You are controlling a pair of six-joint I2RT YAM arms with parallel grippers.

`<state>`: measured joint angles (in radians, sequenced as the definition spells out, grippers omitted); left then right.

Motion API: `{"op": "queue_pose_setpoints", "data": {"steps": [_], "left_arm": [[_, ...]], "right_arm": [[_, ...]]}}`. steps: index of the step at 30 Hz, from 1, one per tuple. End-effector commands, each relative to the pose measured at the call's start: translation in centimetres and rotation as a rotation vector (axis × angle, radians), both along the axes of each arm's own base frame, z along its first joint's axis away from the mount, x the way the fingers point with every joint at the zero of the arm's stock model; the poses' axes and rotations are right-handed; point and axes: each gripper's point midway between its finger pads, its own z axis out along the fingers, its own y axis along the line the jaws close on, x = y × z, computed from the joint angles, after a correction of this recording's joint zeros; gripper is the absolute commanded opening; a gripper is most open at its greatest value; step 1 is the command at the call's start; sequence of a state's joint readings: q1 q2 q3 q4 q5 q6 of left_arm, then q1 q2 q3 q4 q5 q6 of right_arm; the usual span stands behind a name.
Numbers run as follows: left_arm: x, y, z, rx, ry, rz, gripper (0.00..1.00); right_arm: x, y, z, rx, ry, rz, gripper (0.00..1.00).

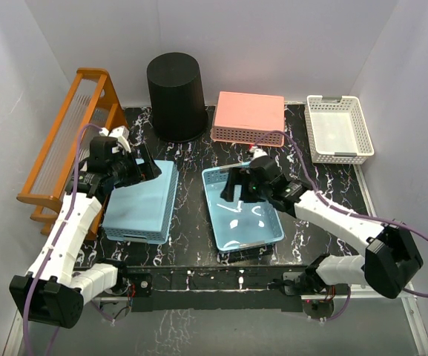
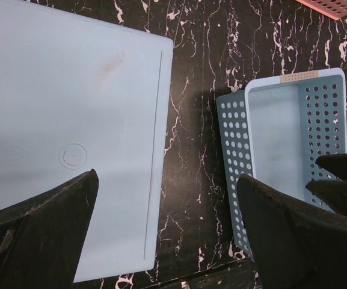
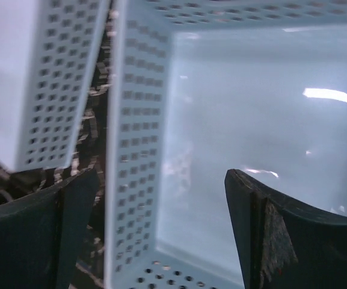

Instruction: Turn the large container upside down

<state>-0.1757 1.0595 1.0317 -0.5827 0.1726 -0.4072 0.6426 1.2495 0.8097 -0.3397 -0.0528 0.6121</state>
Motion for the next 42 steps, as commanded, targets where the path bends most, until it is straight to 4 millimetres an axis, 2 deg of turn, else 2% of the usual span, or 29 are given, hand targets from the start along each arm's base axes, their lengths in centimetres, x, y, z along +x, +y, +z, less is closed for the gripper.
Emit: {"op": "queue_pose_setpoints", "data": {"steps": [1,4,6,10,15,19,21,22,24,26,27,31,34,37,42], "left_arm": [[0.4,0.4,0.7,0.014,-0.010,0.017,0.99],[0.3,0.4,0.7,0.007,-0.020,0.022,0.98],[0.2,0.6,1.1,0.010,-0.055,0.021,0.99],[-0.3,0.6,1.5,0.018,-0.121,-0.005,0.98],[-1.1,0.6,0.7,0.021,-0.071,-0.014,0.98],[-1.0,0.0,0.9,-0.005,-0.066,-0.039,0.87],[-0.9,-0.1,1.0,-0.012,-0.071,-0.039,0.85],[-0.9,-0.1,1.0,-0.011,-0.066,-0.038,0.97],[-0.9,-0.1,0.7,-0.010,-0.056,-0.036,0.99],[-0.9,-0.1,0.5,-0.009,-0.048,-0.036,0.99],[-1.0,-0.1,0.4,-0.010,-0.045,-0.035,0.99],[-0.9,-0.4,0.0,-0.026,-0.034,-0.039,0.99],[-0.9,-0.6,-0.1,-0.034,-0.033,-0.043,0.99],[-1.0,-0.6,0.0,-0.035,-0.032,-0.045,0.99],[-1.2,-0.6,0.1,-0.034,-0.031,-0.054,0.99]], "right_arm": [[-0.2,6.2,5.0,0.097,-0.120,0.099,0.88],[-0.8,8.1,3.5,0.045,-0.101,0.132,0.88],[-0.8,8.6,1.9,0.011,-0.085,0.135,0.86],[-0.7,9.1,-0.3,-0.047,-0.066,0.136,0.70],[-1.0,10.3,-0.6,-0.059,-0.064,0.172,0.53],[-1.1,10.9,-2.1,-0.088,-0.043,0.189,0.44],[-1.0,10.9,-2.7,-0.104,-0.029,0.191,0.36],[-1.0,11.0,-2.6,-0.102,-0.025,0.191,0.29],[-1.0,11.5,-1.3,-0.071,-0.038,0.196,0.15],[-1.0,12.1,0.9,-0.020,-0.063,0.206,0.02],[-1.0,12.4,2.4,0.013,-0.080,0.212,0.00],[-1.7,14.2,8.8,0.193,-0.147,0.262,0.00],[-2.6,15.4,12.7,0.341,-0.161,0.304,0.00],[-3.5,16.0,15.3,0.505,-0.142,0.341,0.00],[-4.0,15.0,17.5,0.765,-0.063,0.362,0.00]]}}
